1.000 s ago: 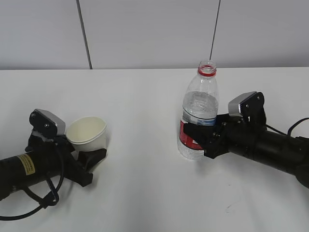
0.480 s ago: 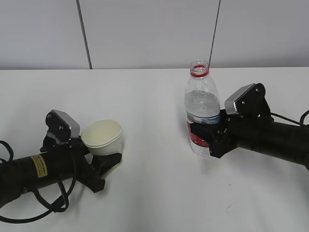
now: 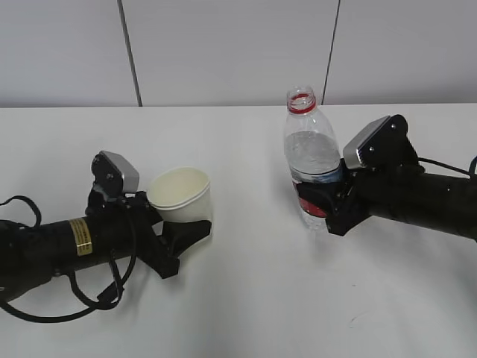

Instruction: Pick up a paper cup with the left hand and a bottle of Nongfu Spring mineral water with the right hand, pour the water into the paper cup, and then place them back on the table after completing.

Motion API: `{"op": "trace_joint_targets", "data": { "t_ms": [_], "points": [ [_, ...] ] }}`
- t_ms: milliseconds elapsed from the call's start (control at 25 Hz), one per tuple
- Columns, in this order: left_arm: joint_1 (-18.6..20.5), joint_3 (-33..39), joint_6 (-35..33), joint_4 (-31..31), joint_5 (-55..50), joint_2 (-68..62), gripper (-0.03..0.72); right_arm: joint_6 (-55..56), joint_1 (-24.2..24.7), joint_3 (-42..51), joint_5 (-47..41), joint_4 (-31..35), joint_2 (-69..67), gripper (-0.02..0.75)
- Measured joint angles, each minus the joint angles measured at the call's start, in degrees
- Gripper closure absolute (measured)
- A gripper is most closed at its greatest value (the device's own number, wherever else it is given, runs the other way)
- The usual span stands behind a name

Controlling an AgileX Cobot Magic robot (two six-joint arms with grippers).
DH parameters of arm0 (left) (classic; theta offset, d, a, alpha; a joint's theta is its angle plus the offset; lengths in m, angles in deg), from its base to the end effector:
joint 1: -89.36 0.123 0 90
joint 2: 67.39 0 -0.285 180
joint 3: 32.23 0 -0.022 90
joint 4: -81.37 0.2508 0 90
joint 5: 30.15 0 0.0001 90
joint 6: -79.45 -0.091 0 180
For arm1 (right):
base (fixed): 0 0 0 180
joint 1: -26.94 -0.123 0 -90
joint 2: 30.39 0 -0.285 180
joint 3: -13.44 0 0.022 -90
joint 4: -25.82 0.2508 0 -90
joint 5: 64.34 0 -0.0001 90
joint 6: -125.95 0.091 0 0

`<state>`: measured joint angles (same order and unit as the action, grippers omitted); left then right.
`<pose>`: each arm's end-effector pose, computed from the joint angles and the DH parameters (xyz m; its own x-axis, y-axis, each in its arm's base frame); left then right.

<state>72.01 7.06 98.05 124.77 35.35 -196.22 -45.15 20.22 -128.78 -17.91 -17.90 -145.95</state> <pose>0.2870 -0.1493 0.0795 -0.2906 0.1309 -0.9479 0.8080 0.5642 -0.1698 0.3183 0.0833 0.1311 -0.1707 -0.3814 -0.9085 -0.6798 0.7131 -0.1716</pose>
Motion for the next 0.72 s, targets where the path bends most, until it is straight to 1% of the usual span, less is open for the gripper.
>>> {"op": "trace_joint_targets", "data": {
  "t_ms": [360,520,720],
  "points": [
    [-5.92,-7.74,2.85,2.64,-0.81,0.00,0.279,-0.04,0.00,-2.46,-5.63,-1.60,0.60,0.319],
    [-8.00,-8.70,3.22,2.98,-3.48,0.00,0.279,-0.04,0.00,-3.44,-6.11,-2.55,1.21,0.319],
    [-8.64,-8.70,3.39,3.05,-4.41,-0.04,0.279,-2.06,0.00,-5.36,-6.33,-5.15,1.36,0.319]
  ]
}}
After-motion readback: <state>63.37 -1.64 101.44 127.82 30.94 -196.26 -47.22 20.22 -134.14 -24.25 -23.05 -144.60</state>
